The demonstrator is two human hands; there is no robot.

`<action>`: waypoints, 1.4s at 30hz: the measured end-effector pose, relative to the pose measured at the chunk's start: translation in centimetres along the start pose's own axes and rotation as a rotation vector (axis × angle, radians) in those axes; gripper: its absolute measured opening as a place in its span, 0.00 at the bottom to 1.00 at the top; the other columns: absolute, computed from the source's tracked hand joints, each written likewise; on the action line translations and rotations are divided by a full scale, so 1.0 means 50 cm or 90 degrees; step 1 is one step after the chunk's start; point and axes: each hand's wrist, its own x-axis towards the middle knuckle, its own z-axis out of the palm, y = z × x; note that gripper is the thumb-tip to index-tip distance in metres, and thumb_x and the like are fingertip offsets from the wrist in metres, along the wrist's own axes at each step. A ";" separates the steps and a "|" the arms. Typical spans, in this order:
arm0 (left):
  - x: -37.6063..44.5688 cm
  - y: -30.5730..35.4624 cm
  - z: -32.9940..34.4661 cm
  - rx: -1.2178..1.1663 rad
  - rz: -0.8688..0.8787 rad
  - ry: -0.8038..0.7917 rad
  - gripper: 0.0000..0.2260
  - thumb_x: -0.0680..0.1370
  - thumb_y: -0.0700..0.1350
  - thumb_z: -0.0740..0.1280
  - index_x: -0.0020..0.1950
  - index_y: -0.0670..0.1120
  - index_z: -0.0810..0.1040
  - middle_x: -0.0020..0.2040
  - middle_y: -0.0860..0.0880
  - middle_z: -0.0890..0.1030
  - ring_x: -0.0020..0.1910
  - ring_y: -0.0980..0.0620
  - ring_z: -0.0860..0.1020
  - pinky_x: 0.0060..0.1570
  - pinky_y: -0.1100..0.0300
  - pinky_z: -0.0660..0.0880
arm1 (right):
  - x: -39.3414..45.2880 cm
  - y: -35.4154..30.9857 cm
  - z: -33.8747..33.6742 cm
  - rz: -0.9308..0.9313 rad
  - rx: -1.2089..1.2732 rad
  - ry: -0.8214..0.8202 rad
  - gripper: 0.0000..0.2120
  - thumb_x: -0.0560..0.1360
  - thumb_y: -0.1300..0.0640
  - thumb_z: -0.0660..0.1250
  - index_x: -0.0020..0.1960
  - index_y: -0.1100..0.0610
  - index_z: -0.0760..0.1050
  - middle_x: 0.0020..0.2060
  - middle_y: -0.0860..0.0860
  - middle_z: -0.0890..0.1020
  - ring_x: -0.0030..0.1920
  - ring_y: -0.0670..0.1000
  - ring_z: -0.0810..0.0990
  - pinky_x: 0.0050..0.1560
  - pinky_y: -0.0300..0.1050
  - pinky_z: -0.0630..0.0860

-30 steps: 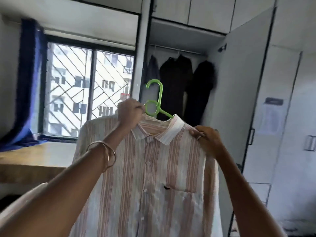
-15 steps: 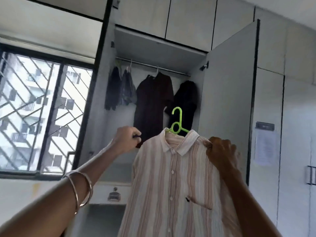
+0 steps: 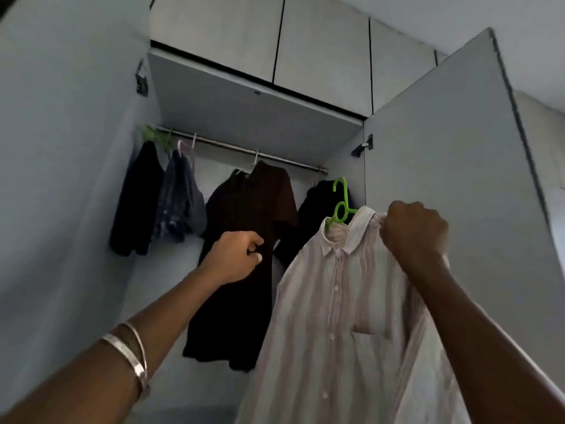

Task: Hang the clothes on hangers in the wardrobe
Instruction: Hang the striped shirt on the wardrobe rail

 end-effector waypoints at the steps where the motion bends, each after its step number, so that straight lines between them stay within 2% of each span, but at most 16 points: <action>1: 0.005 0.006 0.000 0.018 0.009 -0.001 0.16 0.77 0.45 0.67 0.65 0.49 0.76 0.58 0.49 0.80 0.55 0.51 0.78 0.58 0.57 0.74 | 0.013 0.003 -0.007 0.006 -0.011 0.024 0.08 0.78 0.60 0.61 0.55 0.59 0.77 0.50 0.59 0.80 0.51 0.63 0.80 0.40 0.45 0.66; 2: 0.075 -0.013 0.037 0.033 0.036 0.022 0.17 0.77 0.44 0.66 0.66 0.48 0.75 0.59 0.49 0.80 0.57 0.50 0.77 0.59 0.57 0.74 | 0.061 -0.011 0.029 -0.004 -0.002 0.077 0.08 0.78 0.60 0.61 0.54 0.59 0.77 0.49 0.59 0.80 0.51 0.63 0.80 0.41 0.45 0.66; 7: 0.258 -0.032 0.130 0.152 0.116 0.060 0.20 0.78 0.41 0.60 0.71 0.49 0.68 0.66 0.46 0.74 0.64 0.45 0.72 0.61 0.47 0.72 | 0.181 -0.074 0.137 0.007 0.024 0.158 0.11 0.77 0.62 0.60 0.56 0.60 0.78 0.53 0.61 0.80 0.55 0.64 0.78 0.44 0.47 0.67; 11: 0.357 -0.035 0.211 0.320 0.129 0.073 0.25 0.76 0.40 0.59 0.74 0.50 0.62 0.69 0.48 0.68 0.67 0.43 0.67 0.60 0.45 0.68 | 0.236 -0.133 0.242 -0.013 0.041 0.150 0.14 0.78 0.63 0.58 0.59 0.59 0.77 0.56 0.60 0.79 0.57 0.63 0.78 0.48 0.47 0.70; 13: 0.452 -0.037 0.254 0.443 0.162 0.121 0.25 0.78 0.42 0.57 0.75 0.51 0.59 0.71 0.49 0.65 0.70 0.45 0.63 0.62 0.44 0.65 | 0.312 -0.165 0.299 -0.010 0.063 0.153 0.14 0.78 0.63 0.58 0.60 0.58 0.77 0.58 0.58 0.79 0.58 0.61 0.78 0.49 0.46 0.70; 17: 0.594 -0.041 0.308 0.613 0.212 0.125 0.23 0.83 0.44 0.48 0.78 0.54 0.52 0.77 0.52 0.56 0.77 0.46 0.49 0.69 0.36 0.50 | 0.414 -0.203 0.370 0.020 0.141 0.153 0.13 0.77 0.62 0.61 0.60 0.57 0.77 0.58 0.57 0.79 0.59 0.59 0.78 0.44 0.45 0.67; 18: 0.625 -0.041 0.311 0.673 0.217 0.094 0.22 0.83 0.44 0.46 0.78 0.54 0.49 0.78 0.52 0.55 0.77 0.46 0.47 0.69 0.34 0.45 | 0.432 -0.206 0.382 0.023 0.148 0.147 0.13 0.77 0.62 0.61 0.60 0.58 0.77 0.58 0.57 0.79 0.59 0.59 0.78 0.44 0.45 0.67; 21: 0.685 -0.061 0.348 0.880 0.192 0.083 0.22 0.84 0.48 0.45 0.78 0.55 0.47 0.75 0.48 0.63 0.77 0.41 0.50 0.67 0.31 0.38 | 0.497 -0.223 0.444 0.036 0.175 0.155 0.12 0.78 0.61 0.61 0.59 0.58 0.77 0.58 0.57 0.79 0.59 0.59 0.78 0.44 0.45 0.66; 23: 0.707 -0.084 0.340 0.956 0.152 0.115 0.20 0.84 0.49 0.46 0.77 0.54 0.56 0.69 0.46 0.72 0.74 0.39 0.57 0.65 0.29 0.34 | 0.529 -0.235 0.480 0.043 0.182 0.163 0.12 0.78 0.62 0.60 0.59 0.59 0.77 0.58 0.57 0.79 0.58 0.59 0.78 0.44 0.45 0.67; 25: 0.732 -0.111 0.338 0.928 0.133 0.182 0.18 0.84 0.47 0.50 0.72 0.53 0.67 0.61 0.46 0.78 0.69 0.38 0.63 0.62 0.29 0.31 | 0.565 -0.247 0.527 0.054 0.192 0.162 0.12 0.78 0.63 0.59 0.59 0.59 0.77 0.58 0.57 0.79 0.58 0.59 0.78 0.44 0.45 0.67; 27: 0.746 -0.127 0.329 0.839 0.121 0.255 0.16 0.82 0.43 0.52 0.62 0.49 0.76 0.53 0.46 0.82 0.65 0.37 0.68 0.63 0.29 0.32 | 0.603 -0.256 0.572 0.059 0.200 0.158 0.12 0.79 0.63 0.59 0.59 0.59 0.76 0.58 0.57 0.79 0.58 0.60 0.78 0.45 0.46 0.70; 29: 0.743 -0.118 0.321 0.746 0.086 0.297 0.16 0.81 0.40 0.52 0.55 0.46 0.79 0.48 0.45 0.82 0.61 0.37 0.71 0.66 0.30 0.37 | 0.629 -0.244 0.602 0.088 0.206 0.137 0.12 0.79 0.62 0.59 0.60 0.59 0.76 0.58 0.58 0.78 0.58 0.61 0.77 0.47 0.47 0.71; 33: 0.747 -0.126 0.280 0.631 0.069 0.374 0.11 0.79 0.39 0.55 0.48 0.47 0.76 0.47 0.45 0.81 0.54 0.40 0.76 0.68 0.32 0.53 | 0.674 -0.269 0.665 0.092 0.227 0.132 0.12 0.79 0.62 0.57 0.59 0.61 0.74 0.59 0.60 0.77 0.59 0.63 0.76 0.51 0.50 0.74; 35: 0.754 -0.133 0.264 0.579 0.072 0.420 0.09 0.78 0.41 0.56 0.46 0.45 0.75 0.47 0.44 0.81 0.52 0.41 0.77 0.67 0.32 0.56 | 0.689 -0.292 0.679 0.076 0.228 0.143 0.11 0.79 0.62 0.57 0.59 0.61 0.74 0.58 0.61 0.77 0.58 0.63 0.76 0.50 0.51 0.74; 38: 0.783 -0.148 0.244 0.663 0.085 0.497 0.09 0.73 0.43 0.60 0.41 0.46 0.80 0.47 0.42 0.80 0.55 0.40 0.74 0.65 0.27 0.56 | 0.722 -0.339 0.680 0.051 0.228 0.157 0.12 0.79 0.64 0.57 0.59 0.61 0.75 0.57 0.61 0.78 0.57 0.63 0.77 0.50 0.51 0.74; 42: 0.819 -0.158 0.256 0.749 0.284 0.490 0.17 0.71 0.41 0.52 0.42 0.47 0.82 0.46 0.43 0.80 0.53 0.42 0.77 0.68 0.39 0.63 | 0.746 -0.405 0.694 0.028 0.239 0.146 0.14 0.79 0.65 0.57 0.61 0.62 0.75 0.59 0.61 0.78 0.59 0.63 0.77 0.52 0.51 0.75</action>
